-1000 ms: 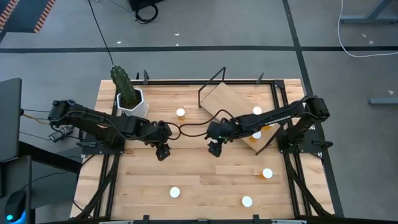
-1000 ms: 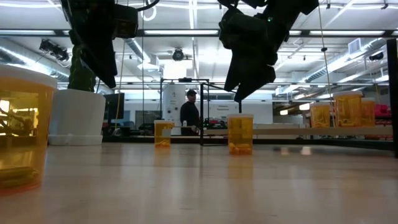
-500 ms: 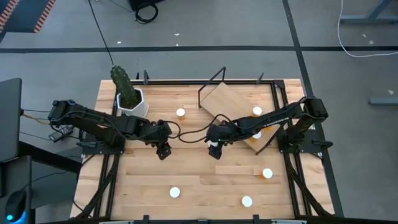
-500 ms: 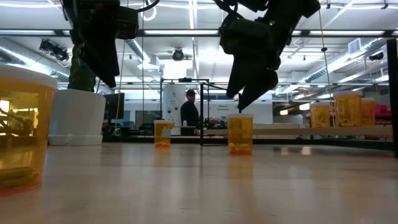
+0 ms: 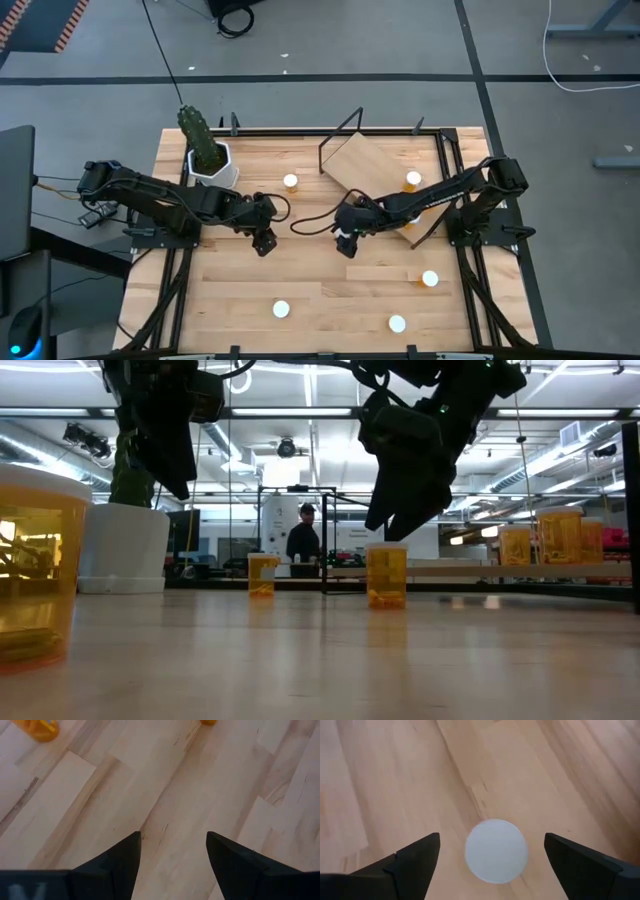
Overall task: Pick and place medicine bottles onto shelf by color
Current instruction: Put the orange pill bottle on the shelf aligned with the middle right orange pill bottle
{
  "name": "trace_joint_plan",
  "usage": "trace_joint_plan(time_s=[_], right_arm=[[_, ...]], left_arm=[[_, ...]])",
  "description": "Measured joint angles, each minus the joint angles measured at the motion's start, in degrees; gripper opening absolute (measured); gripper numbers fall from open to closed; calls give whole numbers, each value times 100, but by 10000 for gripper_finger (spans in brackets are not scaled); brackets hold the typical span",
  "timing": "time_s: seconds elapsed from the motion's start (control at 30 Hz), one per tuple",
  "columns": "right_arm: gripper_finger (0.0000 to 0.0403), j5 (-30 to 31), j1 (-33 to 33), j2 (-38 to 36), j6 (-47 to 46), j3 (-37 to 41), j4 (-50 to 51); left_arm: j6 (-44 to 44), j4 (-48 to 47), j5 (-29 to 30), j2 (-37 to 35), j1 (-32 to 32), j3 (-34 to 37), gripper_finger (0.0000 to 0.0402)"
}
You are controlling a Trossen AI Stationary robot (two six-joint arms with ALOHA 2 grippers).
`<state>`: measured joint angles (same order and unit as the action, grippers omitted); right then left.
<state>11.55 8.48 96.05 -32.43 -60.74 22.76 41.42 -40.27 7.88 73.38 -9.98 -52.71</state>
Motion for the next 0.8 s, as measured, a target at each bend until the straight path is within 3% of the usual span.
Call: trace_joint_plan(time_s=[0.17,0.8], right_arm=[[367,21,51,0,-13,229,-416],[367,184,109,120,-78,257,-413]], left_arm=[[2,0,0,0,0,0,231],[98,-2,-2,2,0,-2,231]])
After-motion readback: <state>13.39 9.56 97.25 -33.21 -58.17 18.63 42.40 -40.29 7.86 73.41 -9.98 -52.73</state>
